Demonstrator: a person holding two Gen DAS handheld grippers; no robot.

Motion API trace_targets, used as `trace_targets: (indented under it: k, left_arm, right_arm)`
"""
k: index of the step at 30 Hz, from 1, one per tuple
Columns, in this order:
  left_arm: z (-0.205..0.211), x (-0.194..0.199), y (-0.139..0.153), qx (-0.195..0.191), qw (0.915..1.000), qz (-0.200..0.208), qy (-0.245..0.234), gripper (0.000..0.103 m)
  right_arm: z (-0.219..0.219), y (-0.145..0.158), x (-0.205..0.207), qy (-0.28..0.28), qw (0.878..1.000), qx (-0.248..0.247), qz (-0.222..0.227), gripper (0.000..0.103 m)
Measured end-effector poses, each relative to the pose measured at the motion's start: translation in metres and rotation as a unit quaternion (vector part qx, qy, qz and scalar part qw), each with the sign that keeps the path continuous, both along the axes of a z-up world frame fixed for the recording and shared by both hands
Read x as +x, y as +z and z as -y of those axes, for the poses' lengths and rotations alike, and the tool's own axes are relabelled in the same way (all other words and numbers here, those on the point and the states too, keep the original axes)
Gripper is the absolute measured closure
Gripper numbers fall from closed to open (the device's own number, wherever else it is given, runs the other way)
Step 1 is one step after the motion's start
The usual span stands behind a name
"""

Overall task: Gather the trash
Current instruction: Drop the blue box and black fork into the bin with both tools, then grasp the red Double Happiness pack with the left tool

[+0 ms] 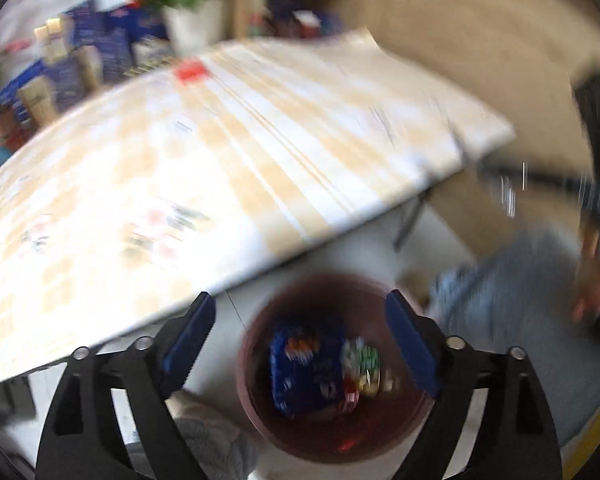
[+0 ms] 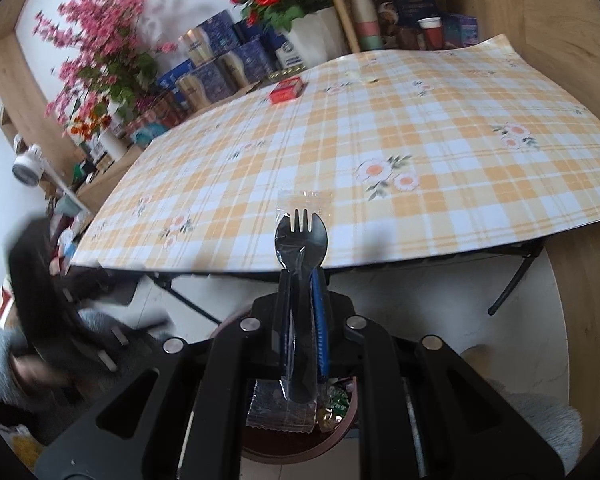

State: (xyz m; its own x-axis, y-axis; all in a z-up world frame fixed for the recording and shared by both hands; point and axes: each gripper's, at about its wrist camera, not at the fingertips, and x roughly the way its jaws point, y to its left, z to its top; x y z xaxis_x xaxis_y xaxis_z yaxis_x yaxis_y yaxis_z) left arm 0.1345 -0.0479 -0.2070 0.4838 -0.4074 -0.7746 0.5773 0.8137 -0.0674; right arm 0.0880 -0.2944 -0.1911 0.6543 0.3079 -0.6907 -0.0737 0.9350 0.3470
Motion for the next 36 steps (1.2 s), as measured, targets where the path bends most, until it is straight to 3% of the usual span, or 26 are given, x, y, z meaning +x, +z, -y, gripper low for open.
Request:
trace_targets:
  k: [4, 10, 15, 23, 36]
  left_arm:
    - [-0.04, 0.006, 0.036, -0.058, 0.9963, 0.034, 0.053, 0.012]
    - [-0.085, 0.001, 0.067, -0.082, 0.9856, 0.095, 0.113, 0.009]
    - [-0.108, -0.018, 0.052, -0.06, 0.9808, 0.123, 0.139, 0.008]
    - [-0.113, -0.022, 0.028, -0.04, 0.9797, 0.104, 0.167, 0.007]
    - [-0.103, -0.02, 0.023, -0.019, 0.983, 0.102, 0.152, 0.006]
  right_arm:
    - [-0.022, -0.013, -0.004, 0.031, 0.999, -0.02, -0.007, 0.089]
    - [-0.057, -0.035, -0.007, 0.084, 0.995, -0.046, -0.03, 0.089]
    - [-0.072, -0.046, -0.005, 0.106, 0.992, -0.055, -0.05, 0.089]
    - [-0.083, -0.059, -0.002, 0.118, 0.988, -0.064, -0.079, 0.089]
    - [-0.087, -0.065, -0.002, 0.135, 0.984, -0.065, -0.093, 0.085]
